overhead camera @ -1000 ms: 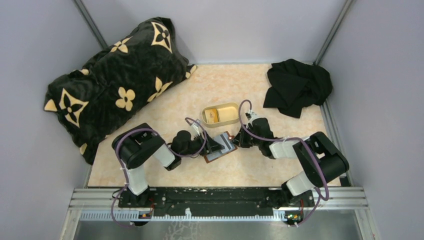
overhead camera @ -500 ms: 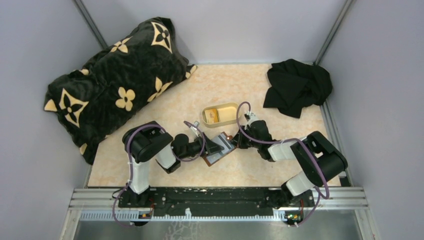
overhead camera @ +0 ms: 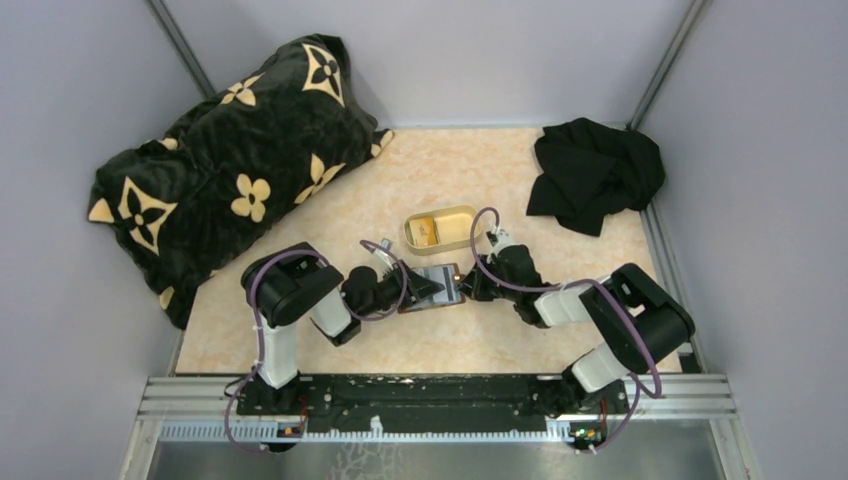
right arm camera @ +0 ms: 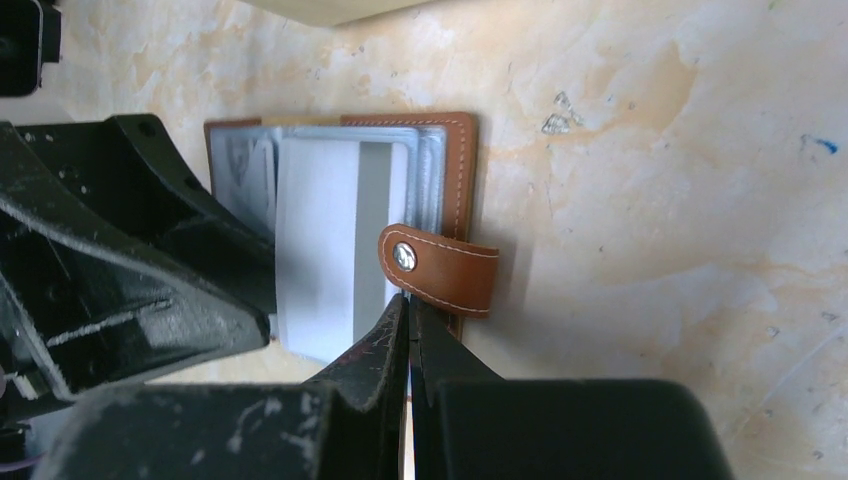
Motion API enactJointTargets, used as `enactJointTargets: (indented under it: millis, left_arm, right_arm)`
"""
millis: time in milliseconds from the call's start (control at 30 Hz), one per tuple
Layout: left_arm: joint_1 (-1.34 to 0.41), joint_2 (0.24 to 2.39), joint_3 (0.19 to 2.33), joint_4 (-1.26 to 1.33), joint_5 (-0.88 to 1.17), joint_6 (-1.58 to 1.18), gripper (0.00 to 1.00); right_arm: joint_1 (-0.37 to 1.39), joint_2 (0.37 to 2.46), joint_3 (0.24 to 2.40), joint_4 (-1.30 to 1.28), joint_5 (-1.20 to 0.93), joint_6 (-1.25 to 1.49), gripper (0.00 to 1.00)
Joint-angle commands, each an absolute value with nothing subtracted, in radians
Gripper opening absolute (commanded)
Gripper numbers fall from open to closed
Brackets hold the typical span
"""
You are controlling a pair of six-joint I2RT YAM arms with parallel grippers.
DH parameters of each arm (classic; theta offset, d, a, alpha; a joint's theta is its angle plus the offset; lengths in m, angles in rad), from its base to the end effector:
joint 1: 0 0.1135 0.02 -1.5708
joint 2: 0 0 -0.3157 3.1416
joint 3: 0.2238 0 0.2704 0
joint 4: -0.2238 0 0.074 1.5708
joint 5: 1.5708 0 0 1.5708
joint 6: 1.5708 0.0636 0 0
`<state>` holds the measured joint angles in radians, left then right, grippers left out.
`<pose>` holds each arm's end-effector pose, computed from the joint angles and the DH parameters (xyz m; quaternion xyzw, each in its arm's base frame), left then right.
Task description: Take the credit cards out of the card holder
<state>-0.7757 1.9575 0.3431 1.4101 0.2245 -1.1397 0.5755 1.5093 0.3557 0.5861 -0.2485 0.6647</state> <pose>0.2190 -0.2347 0.1123 -0.0699 0.7707 -0.5631 0.2899 0.2236 0.1637 0.1390 -0.0207 0.8718 0.3657 0.3252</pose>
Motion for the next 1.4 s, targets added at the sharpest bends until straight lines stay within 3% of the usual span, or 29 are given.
enactJointTargets:
  millis: [0, 467, 667, 1067, 1367]
  left_arm:
    - [-0.778, 1.942, 0.381, 1.447, 0.199, -1.127, 0.41]
    - [-0.782, 1.993, 0.424, 1.448, 0.281, -1.118, 0.33]
    - [-0.782, 1.997, 0.403, 1.463, 0.302, -1.125, 0.22]
    - [-0.733, 1.941, 0.34, 1.461, 0.319, -1.108, 0.3]
    - [-0.707, 1.967, 0.308, 1.523, 0.333, -1.135, 0.3]
  right_arm:
    - [0.621, 1.514, 0.306, 0.477, -0.316, 0.672, 0.0]
    - [0.623, 1.525, 0.322, 0.472, -0.294, 0.674, 0.0]
    - [0.613, 1.526, 0.344, 0.455, -0.29, 0.666, 0.0]
    - [0.551, 1.522, 0.34, 0.438, -0.311, 0.637, 0.0]
    - [0.54, 1.536, 0.341, 0.448, -0.315, 0.636, 0.0]
